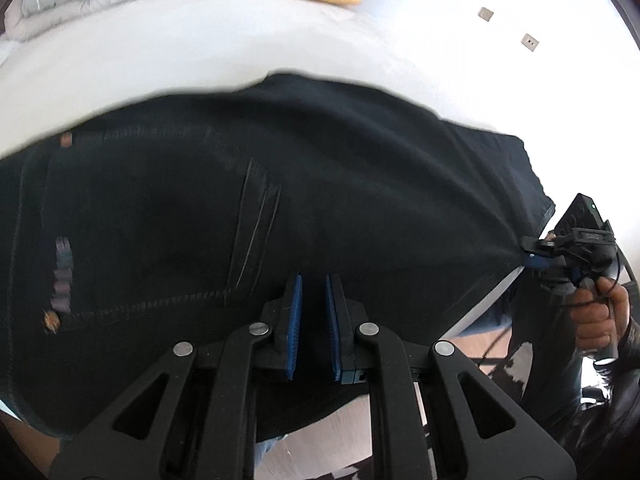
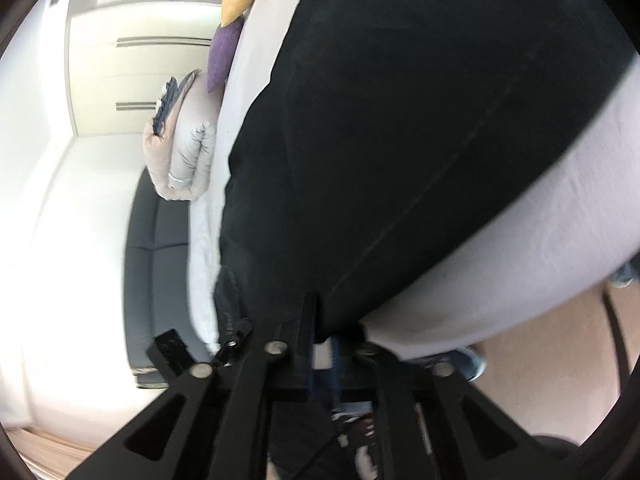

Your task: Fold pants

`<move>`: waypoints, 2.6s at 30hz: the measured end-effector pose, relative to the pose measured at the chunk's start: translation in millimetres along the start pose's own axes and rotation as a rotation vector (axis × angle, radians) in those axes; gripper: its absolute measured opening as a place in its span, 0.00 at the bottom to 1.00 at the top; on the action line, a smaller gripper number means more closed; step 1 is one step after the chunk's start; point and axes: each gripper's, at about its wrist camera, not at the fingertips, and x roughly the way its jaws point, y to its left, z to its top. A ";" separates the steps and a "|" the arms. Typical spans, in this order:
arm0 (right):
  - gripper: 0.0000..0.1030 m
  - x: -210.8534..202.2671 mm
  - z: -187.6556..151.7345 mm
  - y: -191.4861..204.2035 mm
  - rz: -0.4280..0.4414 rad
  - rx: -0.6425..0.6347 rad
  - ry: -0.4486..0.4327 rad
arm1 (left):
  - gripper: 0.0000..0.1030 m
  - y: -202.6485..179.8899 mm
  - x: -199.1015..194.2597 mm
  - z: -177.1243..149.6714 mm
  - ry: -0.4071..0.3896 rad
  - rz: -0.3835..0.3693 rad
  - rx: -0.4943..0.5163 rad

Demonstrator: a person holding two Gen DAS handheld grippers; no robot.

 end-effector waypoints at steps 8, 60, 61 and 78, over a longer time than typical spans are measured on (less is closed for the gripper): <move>0.62 -32.5 12.5 82.8 -0.041 -0.307 -0.076 | 0.11 -19.6 13.8 46.4 -0.043 -0.033 0.027; 0.00 147.2 93.0 102.9 -0.205 -0.264 -0.058 | 0.11 173.7 0.1 97.6 0.023 0.232 -0.142; 0.00 138.3 98.9 99.9 -0.221 -0.252 -0.097 | 0.11 173.4 2.8 99.9 0.014 0.247 -0.132; 0.00 113.4 41.2 67.0 -0.049 -0.202 0.032 | 0.11 91.3 -11.8 47.0 -0.016 0.185 -0.139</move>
